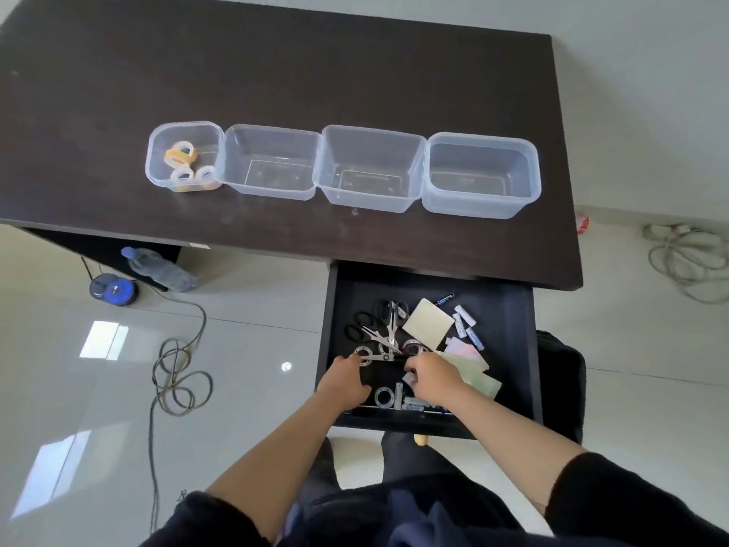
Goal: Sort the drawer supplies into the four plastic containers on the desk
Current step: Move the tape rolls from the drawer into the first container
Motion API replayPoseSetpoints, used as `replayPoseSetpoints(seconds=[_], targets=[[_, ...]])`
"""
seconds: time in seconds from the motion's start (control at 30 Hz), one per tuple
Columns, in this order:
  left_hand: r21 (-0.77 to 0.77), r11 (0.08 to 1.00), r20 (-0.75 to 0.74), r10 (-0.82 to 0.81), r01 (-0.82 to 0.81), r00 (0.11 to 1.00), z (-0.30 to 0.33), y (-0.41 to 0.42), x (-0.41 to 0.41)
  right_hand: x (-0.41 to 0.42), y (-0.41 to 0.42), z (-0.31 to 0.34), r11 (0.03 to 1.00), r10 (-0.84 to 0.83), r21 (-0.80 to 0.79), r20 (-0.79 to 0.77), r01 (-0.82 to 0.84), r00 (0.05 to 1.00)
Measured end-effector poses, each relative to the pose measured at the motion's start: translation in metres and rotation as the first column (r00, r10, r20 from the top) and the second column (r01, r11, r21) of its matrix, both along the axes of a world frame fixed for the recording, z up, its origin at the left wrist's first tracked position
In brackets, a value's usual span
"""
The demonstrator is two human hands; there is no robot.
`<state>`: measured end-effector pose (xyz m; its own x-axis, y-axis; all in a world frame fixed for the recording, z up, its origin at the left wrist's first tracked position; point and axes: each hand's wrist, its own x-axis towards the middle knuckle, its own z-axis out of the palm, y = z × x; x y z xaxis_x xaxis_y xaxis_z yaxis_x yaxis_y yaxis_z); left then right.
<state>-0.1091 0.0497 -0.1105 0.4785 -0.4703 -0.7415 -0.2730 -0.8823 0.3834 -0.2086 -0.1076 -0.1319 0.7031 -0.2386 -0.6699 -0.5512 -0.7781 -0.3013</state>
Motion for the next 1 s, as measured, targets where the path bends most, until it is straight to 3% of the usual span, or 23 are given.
replayPoseSetpoints(seconds=[0.13, 0.27, 0.47, 0.6, 0.77, 1.0], targets=[[0.018, 0.995, 0.012, 0.093, -0.094, 0.996, -0.011, -0.007, -0.011, -0.001, -0.01, -0.007, 0.995, 0.097, -0.039, 0.085, -0.094, 0.992], [0.012, 0.977, 0.06, 0.213, -0.214, 0.975, -0.019, -0.009, -0.016, 0.002, -0.024, -0.012, 1.0, 0.023, 0.001, 0.205, -0.024, 0.979], [0.033, 0.951, 0.102, 0.303, -0.308, 0.947, -0.027, -0.017, -0.021, 0.023, -0.044, -0.018, 0.992, 0.126, -0.005, 0.206, -0.128, 0.97], [0.072, 0.957, 0.086, 0.276, -0.282, 0.957, -0.029, -0.018, -0.022, 0.039, -0.054, -0.022, 0.98, 0.189, 0.023, 0.18, -0.197, 0.965], [0.149, 0.973, 0.131, 0.155, -0.174, 0.979, -0.031, -0.021, -0.026, 0.051, -0.062, -0.024, 0.921, 0.382, 0.041, 0.103, -0.387, 0.919], [0.127, 0.97, 0.159, 0.187, -0.208, 0.969, -0.029, -0.023, -0.026, 0.052, -0.061, -0.024, 0.896, 0.421, 0.095, 0.133, -0.434, 0.897]])
